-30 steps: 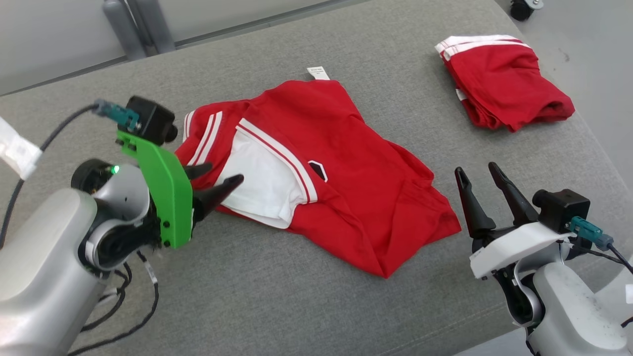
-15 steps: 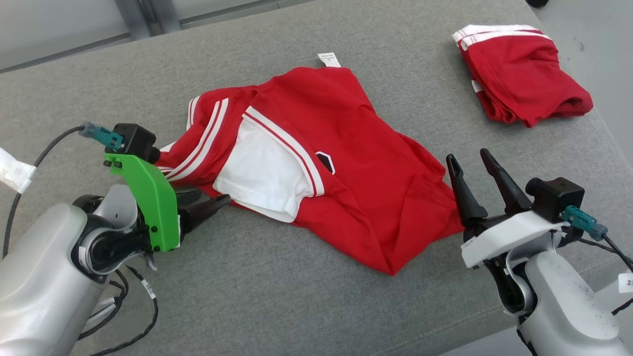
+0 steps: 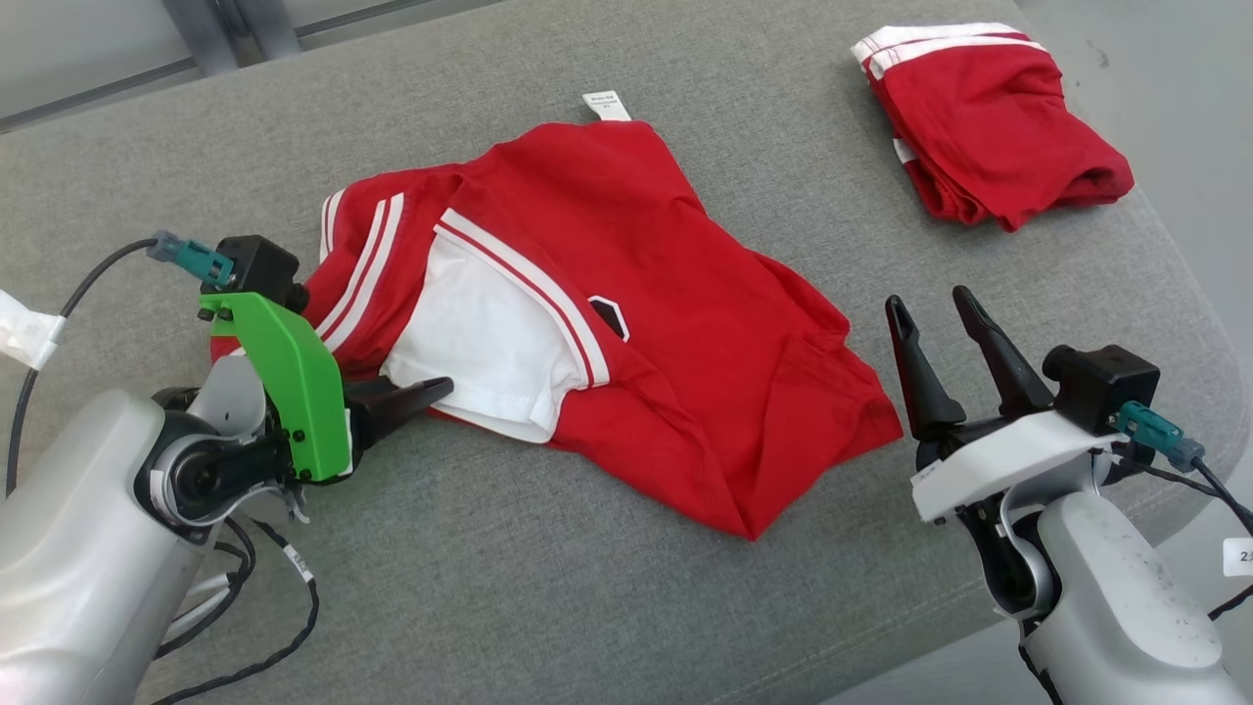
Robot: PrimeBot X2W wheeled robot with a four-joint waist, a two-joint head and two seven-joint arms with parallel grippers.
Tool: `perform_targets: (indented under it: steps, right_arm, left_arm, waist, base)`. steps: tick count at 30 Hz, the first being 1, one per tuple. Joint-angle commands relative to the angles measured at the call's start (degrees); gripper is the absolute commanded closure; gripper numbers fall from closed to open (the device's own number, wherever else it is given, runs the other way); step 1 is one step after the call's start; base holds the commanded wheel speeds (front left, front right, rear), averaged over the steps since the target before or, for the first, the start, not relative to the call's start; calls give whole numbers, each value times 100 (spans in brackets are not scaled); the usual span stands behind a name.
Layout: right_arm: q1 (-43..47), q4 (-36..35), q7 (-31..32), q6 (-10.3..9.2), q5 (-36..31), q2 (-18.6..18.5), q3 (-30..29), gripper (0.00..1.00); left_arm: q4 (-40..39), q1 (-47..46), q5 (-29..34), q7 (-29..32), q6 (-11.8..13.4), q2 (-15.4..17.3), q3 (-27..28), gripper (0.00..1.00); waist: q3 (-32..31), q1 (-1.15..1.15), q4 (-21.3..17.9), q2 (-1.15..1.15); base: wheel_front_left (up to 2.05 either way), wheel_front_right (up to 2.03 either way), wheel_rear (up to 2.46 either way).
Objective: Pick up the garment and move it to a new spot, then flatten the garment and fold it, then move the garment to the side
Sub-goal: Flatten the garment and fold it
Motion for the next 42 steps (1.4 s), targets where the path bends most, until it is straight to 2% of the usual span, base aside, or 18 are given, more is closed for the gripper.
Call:
perform_targets:
  steps: [1,3,4,5,12,16,22,26,33,37,42]
  right_arm:
    - [36,9,-25,-2,-34,9,-19,0]
    - [59,20,-25,-2,-44,4,-29,0]
    - [63,25,-25,-2,-48,2,-29,0]
    - [66,33,-25,-2,-50,-3,-27,0]
    - [134,103,-25,-2,-58,-91,-48,0]
    - [249,154,-25,-2,-28,-179,-59,0]
    - [428,233,-10,-2,38,-352,-71,0]
    - [575,255,18,-2,84,-435,-106,0]
    - [822,191,119,-2,93,-567,-231,0]
    - [927,135,175,-2,87,-590,-283,0]
    - [1031,45,257,-2,55,-576,-321,0]
  left_arm:
    - [-26,-70,-65,3,-25,52,-5,19]
    - [-73,-90,-88,-19,-25,62,0,55]
    - [-90,-92,-112,-42,-21,57,9,69]
    - [-113,-87,-138,-58,-21,46,15,100]
    - [-400,24,-359,-196,-22,-31,-43,100]
    - [-694,107,-405,-299,-22,-20,-104,100]
    - [-1246,347,-498,-464,-22,187,-92,100]
    - [-1643,703,-615,-529,15,458,-10,100]
    - [-2499,1649,-813,-828,433,1167,294,100]
    - [-2718,2224,-950,-1104,681,1538,521,100]
    - [-2573,2869,-1108,-1388,901,1724,636,100]
  waist:
    - [-21,0,19,0]
    - [-52,0,46,0]
    - [-68,0,59,0]
    - [-88,0,73,0]
    - [-330,0,280,0]
    - [-582,0,543,0]
    - [-952,0,1073,0]
    - [-1183,0,1445,0]
    - [-1486,0,1971,0]
    - [-1562,0,2168,0]
    - [-1609,0,2307,0]
  base:
    - [0,0,0]
    - [0,0,0]
    - [0,0,0]
    - [0,0,0]
    - [0,0,0]
    - [0,0,0]
    - [0,0,0]
    - [0,0,0]
    - [0,0,0]
    - [0,0,0]
    - [0,0,0]
